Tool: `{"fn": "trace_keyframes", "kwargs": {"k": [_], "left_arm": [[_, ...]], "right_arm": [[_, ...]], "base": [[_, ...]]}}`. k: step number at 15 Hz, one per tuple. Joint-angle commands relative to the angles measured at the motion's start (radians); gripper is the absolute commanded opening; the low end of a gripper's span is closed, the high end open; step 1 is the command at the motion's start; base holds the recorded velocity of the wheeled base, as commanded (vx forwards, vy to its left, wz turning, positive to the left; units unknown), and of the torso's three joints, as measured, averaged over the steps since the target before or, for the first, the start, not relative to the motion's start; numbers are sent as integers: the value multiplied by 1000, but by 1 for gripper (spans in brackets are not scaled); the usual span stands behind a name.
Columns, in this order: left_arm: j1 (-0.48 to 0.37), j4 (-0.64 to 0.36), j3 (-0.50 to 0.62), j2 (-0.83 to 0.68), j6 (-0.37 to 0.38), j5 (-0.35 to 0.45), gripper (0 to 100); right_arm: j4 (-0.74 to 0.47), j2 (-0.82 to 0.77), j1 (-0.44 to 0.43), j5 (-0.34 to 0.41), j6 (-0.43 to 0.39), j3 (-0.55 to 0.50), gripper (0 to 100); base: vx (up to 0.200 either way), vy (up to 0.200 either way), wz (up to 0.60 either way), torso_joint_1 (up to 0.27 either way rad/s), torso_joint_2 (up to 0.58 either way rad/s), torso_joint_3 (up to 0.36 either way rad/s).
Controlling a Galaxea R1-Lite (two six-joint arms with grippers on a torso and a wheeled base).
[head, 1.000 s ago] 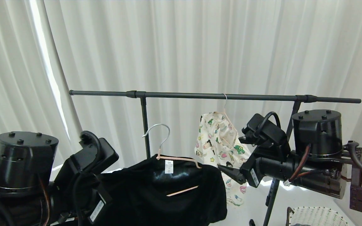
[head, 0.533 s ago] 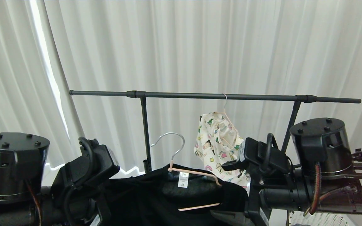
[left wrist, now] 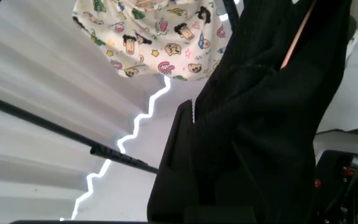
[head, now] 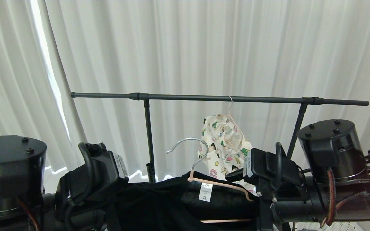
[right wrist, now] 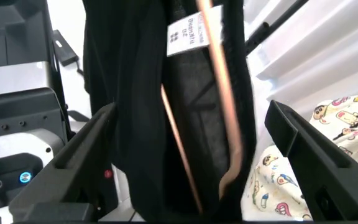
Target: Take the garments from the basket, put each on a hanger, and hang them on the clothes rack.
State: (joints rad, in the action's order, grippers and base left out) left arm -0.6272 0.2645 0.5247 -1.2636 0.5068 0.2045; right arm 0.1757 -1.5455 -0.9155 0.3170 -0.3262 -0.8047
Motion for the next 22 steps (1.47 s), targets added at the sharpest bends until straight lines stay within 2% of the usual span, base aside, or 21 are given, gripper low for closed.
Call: {"fn": "trace_keyframes", "kwargs": {"k": [1,6,10,11,19,22], "left_arm": [[-20,1,0,1,1,0,0],[-66,47,3,1,12,-4,0],[-68,47,1,1,13,-4,0],[-68,47,1,1,15,-4,0],[-69,47,1,1,16,-4,0],[-69,47,1,0,16,-5,0]], "right_arm": [[1,-7,0,1,1,1,100],[5,-34,0,-1,107,1,100],[5,-34,1,-3,121,2,100],[7,-34,1,-3,121,2,0],[28,-36,15,-15,116,4,0],[64,-34,15,-24,82,5,0]], "base": [[0,0,0,0,0,0],[0,0,0,0,0,0],[0,0,0,0,0,0],[0,0,0,0,0,0],[0,0,0,0,0,0],[0,0,0,0,0,0]]}}
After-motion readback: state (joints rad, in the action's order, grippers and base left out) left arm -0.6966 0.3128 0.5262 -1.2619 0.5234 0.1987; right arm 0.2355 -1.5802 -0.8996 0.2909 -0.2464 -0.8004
